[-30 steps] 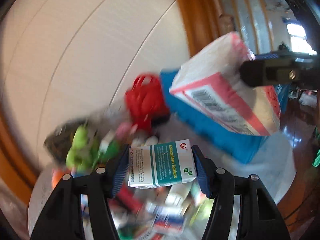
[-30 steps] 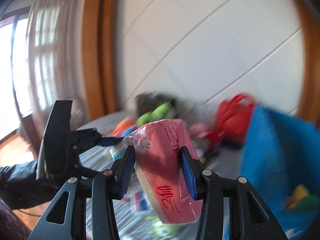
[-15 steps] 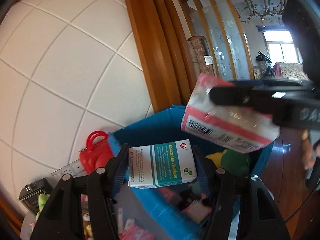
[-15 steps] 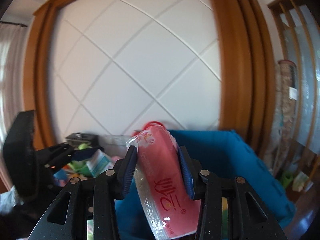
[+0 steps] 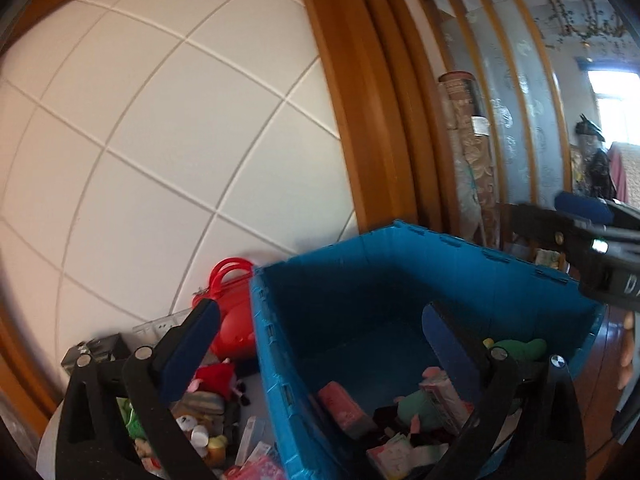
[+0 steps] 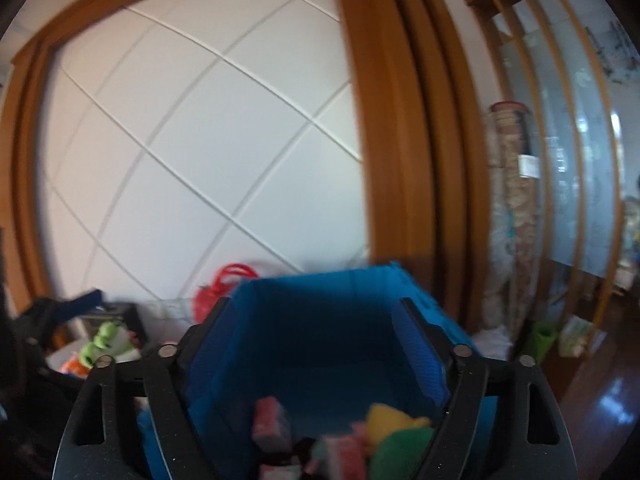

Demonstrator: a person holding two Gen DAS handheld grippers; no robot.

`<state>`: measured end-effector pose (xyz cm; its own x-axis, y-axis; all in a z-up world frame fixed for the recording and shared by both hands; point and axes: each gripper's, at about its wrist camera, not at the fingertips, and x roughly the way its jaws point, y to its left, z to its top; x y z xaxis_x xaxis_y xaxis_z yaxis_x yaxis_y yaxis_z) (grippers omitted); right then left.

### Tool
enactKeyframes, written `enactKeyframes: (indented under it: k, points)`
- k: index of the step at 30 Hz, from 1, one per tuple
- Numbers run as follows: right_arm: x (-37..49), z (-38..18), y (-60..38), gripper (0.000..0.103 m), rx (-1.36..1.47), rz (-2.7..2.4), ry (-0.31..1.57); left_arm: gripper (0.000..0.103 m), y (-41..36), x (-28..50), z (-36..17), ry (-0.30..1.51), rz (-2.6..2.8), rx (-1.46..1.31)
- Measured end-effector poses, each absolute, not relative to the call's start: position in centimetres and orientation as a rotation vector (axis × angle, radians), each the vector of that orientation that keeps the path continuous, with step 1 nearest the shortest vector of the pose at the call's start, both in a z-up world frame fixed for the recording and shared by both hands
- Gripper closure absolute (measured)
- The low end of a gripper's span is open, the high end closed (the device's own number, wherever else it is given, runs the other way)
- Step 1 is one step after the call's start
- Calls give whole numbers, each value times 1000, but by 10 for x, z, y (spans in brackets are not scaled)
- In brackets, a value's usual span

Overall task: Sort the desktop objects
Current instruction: 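Carry the pink pack and teal box over the blue crate and open both grippers, then move both grippers from the crate back over the table heap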

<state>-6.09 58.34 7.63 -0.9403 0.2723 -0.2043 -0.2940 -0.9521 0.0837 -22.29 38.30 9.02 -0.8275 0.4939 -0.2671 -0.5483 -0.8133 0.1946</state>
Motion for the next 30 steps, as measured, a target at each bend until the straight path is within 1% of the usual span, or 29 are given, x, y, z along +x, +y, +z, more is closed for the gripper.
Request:
enactKeyframes:
  k: [1,3,5,6,17,30]
  points:
    - [-62,73,584,20,-288,2816,159,1,381,-222,88,350,2535,-276]
    - [-62,66,580,15,-317,2775,151,1,376,-221,82,371,2537,-287]
    - [-62,57,578,2,-331,2731,148,1,368,-218,76,392,2554,-307]
    - [-60,53,578,1,-329,2721,158,1,364,-216,72,394,2558,-324]
    - [-48,50,566,1,-331,2717,200,1,323,-198,68,376,2617,-358]
    - [-42,53,518,0,-319,2814,143,1,249,-185,65,287,2740,-388]
